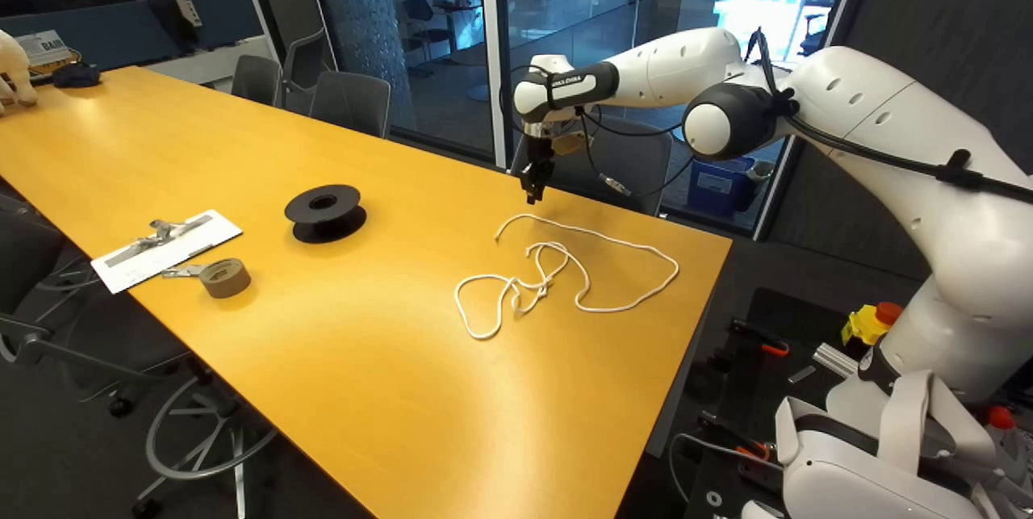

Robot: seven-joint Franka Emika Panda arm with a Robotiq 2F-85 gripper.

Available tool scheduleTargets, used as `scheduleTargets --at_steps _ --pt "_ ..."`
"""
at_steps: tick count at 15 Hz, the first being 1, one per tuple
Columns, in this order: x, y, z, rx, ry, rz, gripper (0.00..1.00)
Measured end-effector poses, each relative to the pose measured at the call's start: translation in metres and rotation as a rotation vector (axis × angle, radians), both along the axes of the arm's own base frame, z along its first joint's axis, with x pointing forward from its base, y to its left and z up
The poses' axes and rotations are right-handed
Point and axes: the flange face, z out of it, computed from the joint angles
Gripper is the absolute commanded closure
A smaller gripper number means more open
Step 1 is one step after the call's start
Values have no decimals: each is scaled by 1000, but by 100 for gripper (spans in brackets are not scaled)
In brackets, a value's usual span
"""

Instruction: Separate the two white ropes

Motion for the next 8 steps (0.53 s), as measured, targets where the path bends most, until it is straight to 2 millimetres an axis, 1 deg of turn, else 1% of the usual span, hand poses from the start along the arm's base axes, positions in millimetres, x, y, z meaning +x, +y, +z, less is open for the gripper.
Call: scheduleTargets --at_steps 4,5,8 --pt "-4 25 -5 56 84 58 2" --pt "-5 33 -7 68 101 78 0" --pt "-6 58 -13 98 142 141 0"
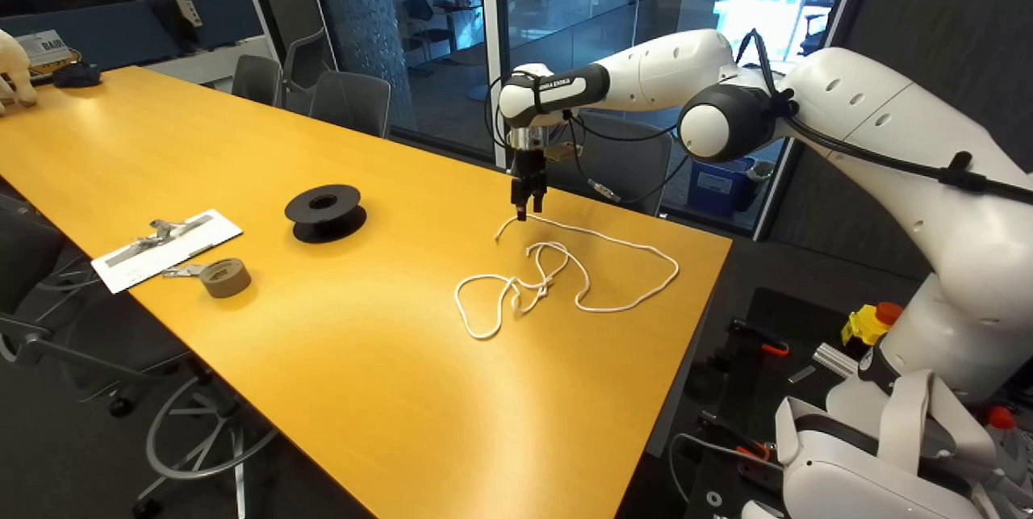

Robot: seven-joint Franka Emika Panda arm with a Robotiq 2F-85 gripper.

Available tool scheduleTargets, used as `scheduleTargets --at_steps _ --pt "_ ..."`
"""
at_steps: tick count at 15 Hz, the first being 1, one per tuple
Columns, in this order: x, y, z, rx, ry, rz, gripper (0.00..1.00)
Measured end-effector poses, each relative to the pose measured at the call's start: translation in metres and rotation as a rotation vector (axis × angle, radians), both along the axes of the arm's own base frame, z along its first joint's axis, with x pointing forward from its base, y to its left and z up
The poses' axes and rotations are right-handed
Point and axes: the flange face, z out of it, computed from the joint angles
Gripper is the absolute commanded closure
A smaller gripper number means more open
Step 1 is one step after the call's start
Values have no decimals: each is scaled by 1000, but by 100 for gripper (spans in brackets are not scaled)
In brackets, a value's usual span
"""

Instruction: Separate the two white ropes

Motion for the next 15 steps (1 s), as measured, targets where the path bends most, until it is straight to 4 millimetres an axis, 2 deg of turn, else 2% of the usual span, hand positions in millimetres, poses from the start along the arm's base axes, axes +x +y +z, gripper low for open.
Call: scheduleTargets --at_steps 4,11,15 --pt "-2 21 -14 -3 29 42 1" --pt "-12 35 -55 -107 15 77 0" --pt "-22 44 -64 -168 -48 55 0"
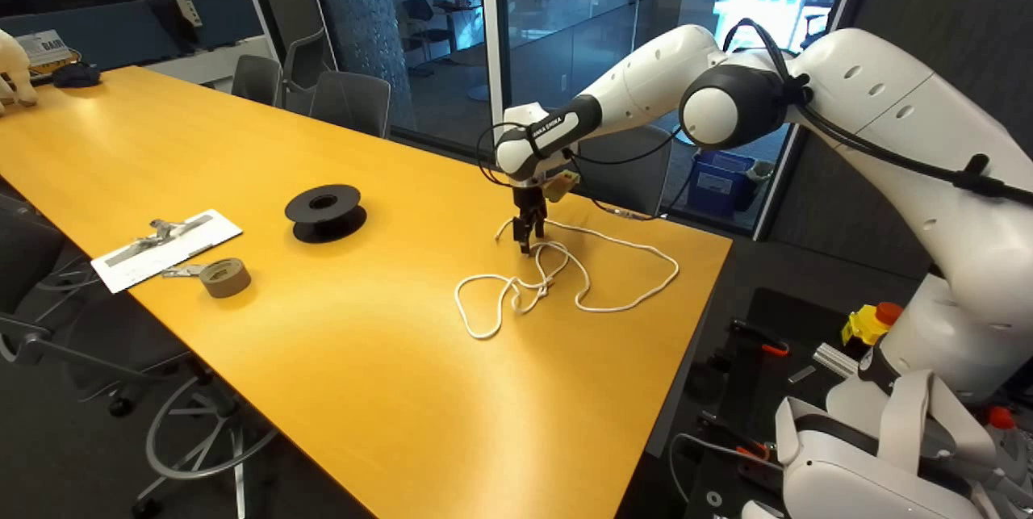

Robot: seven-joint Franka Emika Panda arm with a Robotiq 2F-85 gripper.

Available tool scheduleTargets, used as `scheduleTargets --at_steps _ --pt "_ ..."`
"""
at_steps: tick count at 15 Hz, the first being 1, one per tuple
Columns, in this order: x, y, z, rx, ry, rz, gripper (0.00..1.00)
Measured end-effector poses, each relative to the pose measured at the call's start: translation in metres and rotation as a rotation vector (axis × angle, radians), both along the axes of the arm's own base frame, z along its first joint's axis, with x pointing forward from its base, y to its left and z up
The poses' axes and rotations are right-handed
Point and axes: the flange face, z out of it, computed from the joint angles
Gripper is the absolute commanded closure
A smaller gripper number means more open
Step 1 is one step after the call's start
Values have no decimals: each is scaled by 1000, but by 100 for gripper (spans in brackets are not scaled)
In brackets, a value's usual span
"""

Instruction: Separate the two white ropes

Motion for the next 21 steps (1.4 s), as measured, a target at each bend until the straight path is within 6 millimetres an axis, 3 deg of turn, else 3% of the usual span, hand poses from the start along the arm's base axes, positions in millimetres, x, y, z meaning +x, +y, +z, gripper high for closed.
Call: scheduleTargets --at_steps 6,15,21 --pt "-22 20 19 -80 -91 -10 0" --pt "-88 38 35 -97 -31 -36 0" --pt "-100 45 30 -91 -33 -28 0"
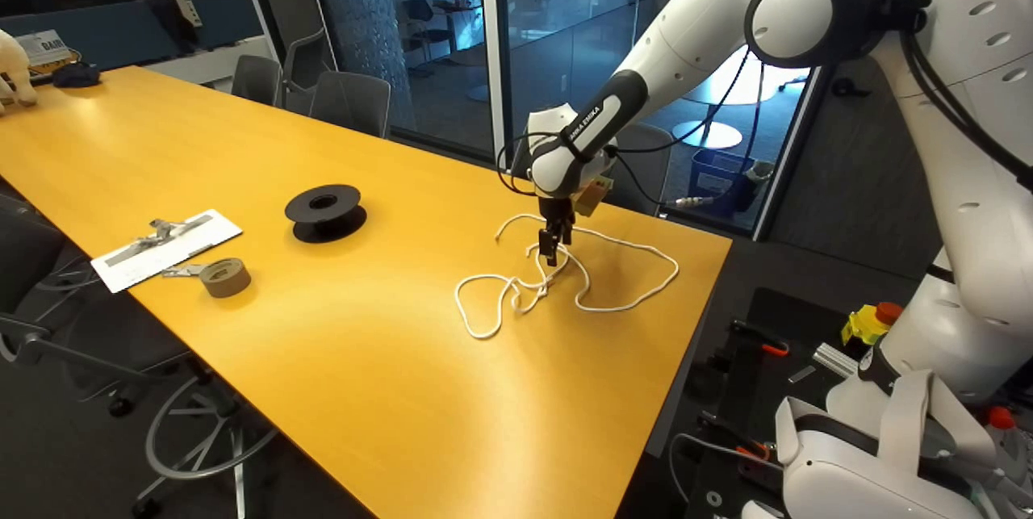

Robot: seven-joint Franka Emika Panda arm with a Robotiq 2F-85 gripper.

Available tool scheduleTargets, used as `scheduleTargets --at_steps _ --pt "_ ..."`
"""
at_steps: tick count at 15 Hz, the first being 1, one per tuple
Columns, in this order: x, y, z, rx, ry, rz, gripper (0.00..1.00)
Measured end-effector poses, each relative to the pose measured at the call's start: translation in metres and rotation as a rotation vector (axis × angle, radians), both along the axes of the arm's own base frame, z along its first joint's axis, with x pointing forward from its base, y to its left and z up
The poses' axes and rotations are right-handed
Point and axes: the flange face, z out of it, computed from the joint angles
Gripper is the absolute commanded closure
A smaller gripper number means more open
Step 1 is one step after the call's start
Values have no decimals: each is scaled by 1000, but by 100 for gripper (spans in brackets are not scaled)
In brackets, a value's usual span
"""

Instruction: Separate the two white ropes

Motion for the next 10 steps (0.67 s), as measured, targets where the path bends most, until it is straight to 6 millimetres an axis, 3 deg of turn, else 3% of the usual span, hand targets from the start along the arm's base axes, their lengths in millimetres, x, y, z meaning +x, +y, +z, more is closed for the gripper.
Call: scheduleTargets --at_steps 10 --pt "4 -2 -4 4 -8 -7 0"
